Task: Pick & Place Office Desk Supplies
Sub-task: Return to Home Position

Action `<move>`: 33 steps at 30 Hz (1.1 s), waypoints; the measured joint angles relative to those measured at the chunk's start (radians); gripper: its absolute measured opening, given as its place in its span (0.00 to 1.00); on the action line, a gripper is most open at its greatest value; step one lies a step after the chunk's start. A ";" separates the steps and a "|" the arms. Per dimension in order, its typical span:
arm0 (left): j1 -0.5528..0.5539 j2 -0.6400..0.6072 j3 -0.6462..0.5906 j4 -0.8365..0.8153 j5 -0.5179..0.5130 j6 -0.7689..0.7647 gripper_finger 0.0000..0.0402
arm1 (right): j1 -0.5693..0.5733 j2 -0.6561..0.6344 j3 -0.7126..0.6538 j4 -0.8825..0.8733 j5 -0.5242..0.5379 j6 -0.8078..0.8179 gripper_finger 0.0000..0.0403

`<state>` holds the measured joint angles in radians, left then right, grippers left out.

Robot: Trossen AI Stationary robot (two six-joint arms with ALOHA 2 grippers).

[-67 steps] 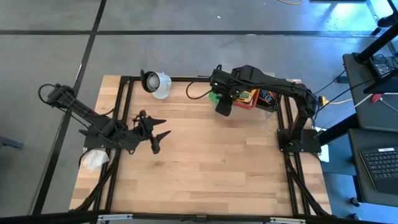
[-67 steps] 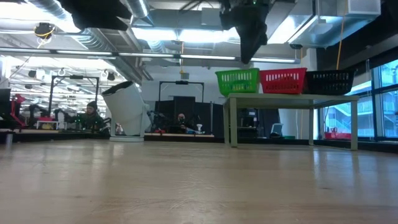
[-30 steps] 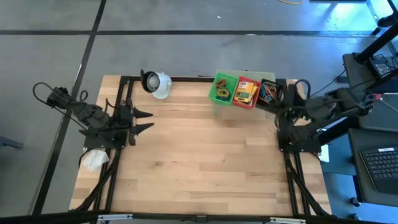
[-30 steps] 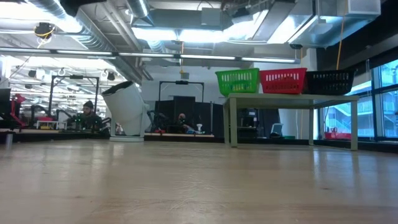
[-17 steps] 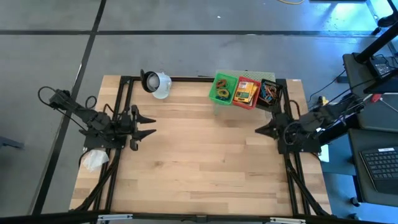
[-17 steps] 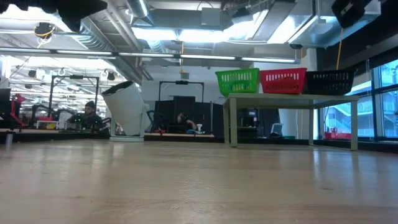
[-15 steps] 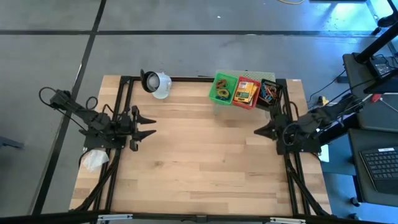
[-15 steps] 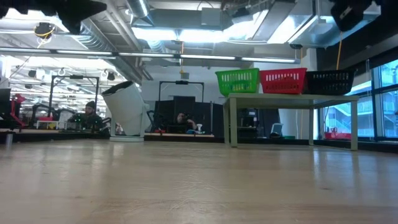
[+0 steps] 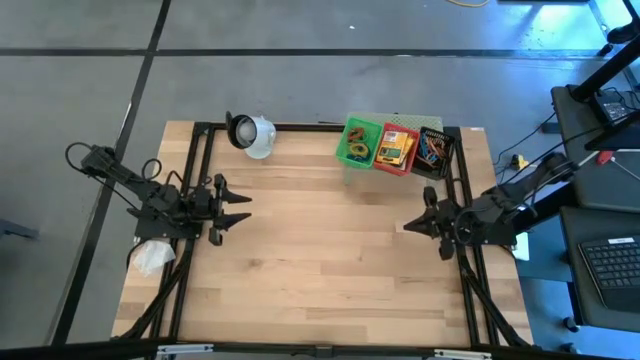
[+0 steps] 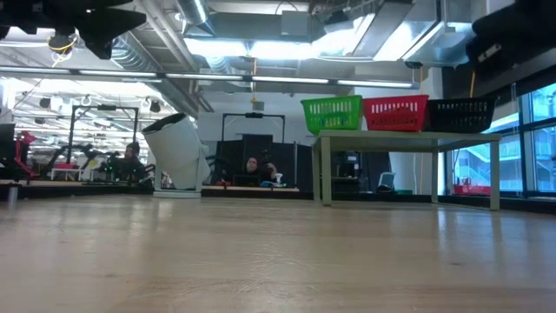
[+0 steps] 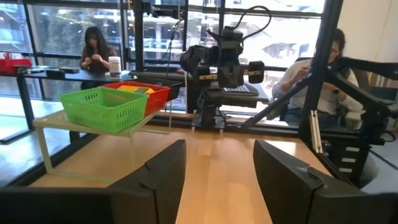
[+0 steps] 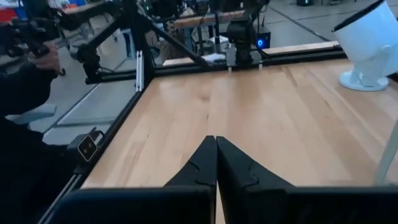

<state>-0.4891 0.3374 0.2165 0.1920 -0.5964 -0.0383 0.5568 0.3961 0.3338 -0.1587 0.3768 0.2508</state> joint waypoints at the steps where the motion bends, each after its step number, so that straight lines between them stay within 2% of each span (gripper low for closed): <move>1: 0.000 0.000 0.000 -0.002 0.000 0.000 0.45 | 0.000 -0.014 -0.019 0.017 0.001 0.000 0.00; 7: 0.001 0.000 0.000 -0.009 -0.003 0.038 0.45 | 0.000 -0.096 -0.095 0.055 0.000 -0.004 0.00; 13: 0.020 0.001 -0.005 -0.053 -0.004 0.000 0.45 | 0.000 -0.157 -0.181 0.130 -0.008 -0.002 0.00; 18: 0.040 0.001 -0.078 0.053 0.043 0.002 0.45 | 0.000 -0.191 -0.259 0.245 -0.036 -0.045 0.00; 23: 0.059 0.001 -0.149 0.144 0.048 0.000 0.45 | 0.000 -0.199 -0.319 0.345 -0.096 -0.083 0.00; 28: 0.071 0.001 -0.208 0.245 0.054 0.012 0.45 | 0.000 -0.197 -0.319 0.338 -0.105 -0.121 0.00; 33: 0.074 0.002 -0.207 0.238 0.145 0.072 0.45 | 0.000 -0.197 -0.319 0.337 -0.105 -0.162 0.00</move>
<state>-0.4152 0.3393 0.0093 0.4301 -0.4519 0.0337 0.5564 0.1989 0.0147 0.1787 0.2716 0.0885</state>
